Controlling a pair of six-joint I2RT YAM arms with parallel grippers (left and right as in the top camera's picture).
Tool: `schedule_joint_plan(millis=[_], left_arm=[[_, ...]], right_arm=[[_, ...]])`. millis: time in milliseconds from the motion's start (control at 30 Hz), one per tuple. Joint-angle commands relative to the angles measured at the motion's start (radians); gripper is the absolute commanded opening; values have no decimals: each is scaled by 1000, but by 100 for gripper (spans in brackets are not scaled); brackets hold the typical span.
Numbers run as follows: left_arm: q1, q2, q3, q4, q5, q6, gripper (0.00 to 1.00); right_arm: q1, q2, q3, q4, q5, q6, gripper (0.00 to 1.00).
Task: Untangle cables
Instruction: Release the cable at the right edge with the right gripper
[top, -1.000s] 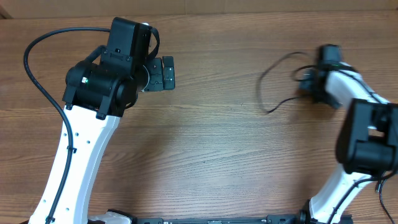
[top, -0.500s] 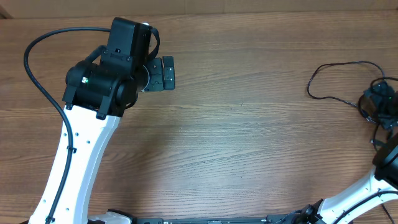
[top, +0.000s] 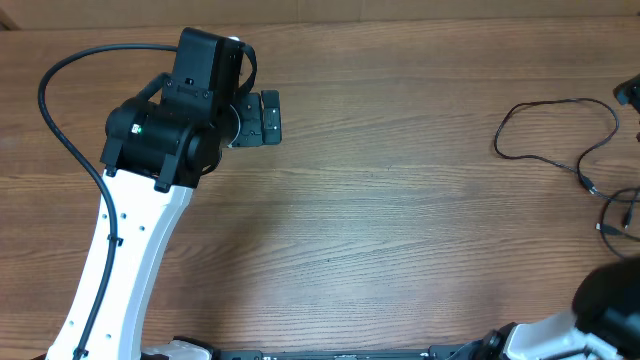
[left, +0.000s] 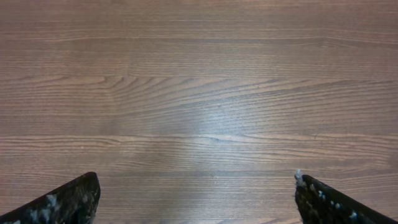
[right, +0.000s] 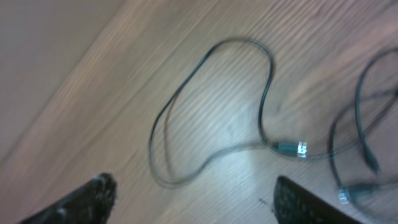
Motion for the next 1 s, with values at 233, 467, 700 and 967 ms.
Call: schedule_joint_plan(millis=[233,467,700,967], left_arm=[[1,-2,11,2,7,-13,100],[1,-2,11,2,7,-13,99],[1,-2,11,2,7,-13,100],[-2,-2,11,2,8,-13,100]], right_arm=[[295,-327,21,-296,4,-71,75],[348,-333,21,-410,5,-71,100],[348,-333,21,-410,5,-71,100],[348,-333,21,-410,5,-71,100]])
